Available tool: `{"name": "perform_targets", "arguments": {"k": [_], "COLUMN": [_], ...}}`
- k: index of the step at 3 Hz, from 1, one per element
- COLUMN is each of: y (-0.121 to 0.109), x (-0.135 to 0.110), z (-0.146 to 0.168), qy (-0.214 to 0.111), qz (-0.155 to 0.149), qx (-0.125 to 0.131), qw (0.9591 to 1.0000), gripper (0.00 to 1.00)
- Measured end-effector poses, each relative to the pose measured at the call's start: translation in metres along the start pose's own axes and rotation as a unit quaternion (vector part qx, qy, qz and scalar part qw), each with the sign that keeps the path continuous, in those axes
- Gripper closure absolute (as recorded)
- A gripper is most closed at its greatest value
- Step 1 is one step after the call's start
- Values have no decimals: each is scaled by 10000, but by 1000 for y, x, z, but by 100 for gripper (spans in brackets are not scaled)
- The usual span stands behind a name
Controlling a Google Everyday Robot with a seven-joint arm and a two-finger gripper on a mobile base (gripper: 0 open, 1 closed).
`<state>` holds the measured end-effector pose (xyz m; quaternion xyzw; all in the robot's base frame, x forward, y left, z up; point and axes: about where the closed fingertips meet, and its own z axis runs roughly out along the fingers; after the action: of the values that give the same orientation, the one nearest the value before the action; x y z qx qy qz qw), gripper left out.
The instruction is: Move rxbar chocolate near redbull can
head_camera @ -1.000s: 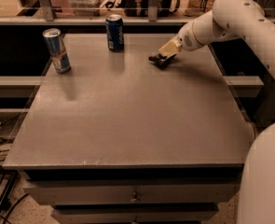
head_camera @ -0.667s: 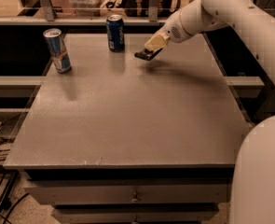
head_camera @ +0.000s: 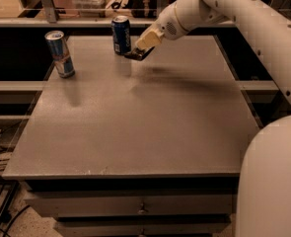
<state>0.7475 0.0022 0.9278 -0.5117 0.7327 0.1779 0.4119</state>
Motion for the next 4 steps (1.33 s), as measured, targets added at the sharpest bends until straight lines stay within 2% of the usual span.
{"name": "perform_targets", "arguments": {"k": [1,2,3,4], "y": [15,40,68,97], "x": [-14,-38,-59,-78], "z": [22,54,82,97], "qy": [-82,-258,-479,-766], "qz": [-142,-263,-362,-562], "qx": [-172,-437,-827,-1353], "qw": [9997,9984,9948,9862], "gripper": [100,100,100,83]}}
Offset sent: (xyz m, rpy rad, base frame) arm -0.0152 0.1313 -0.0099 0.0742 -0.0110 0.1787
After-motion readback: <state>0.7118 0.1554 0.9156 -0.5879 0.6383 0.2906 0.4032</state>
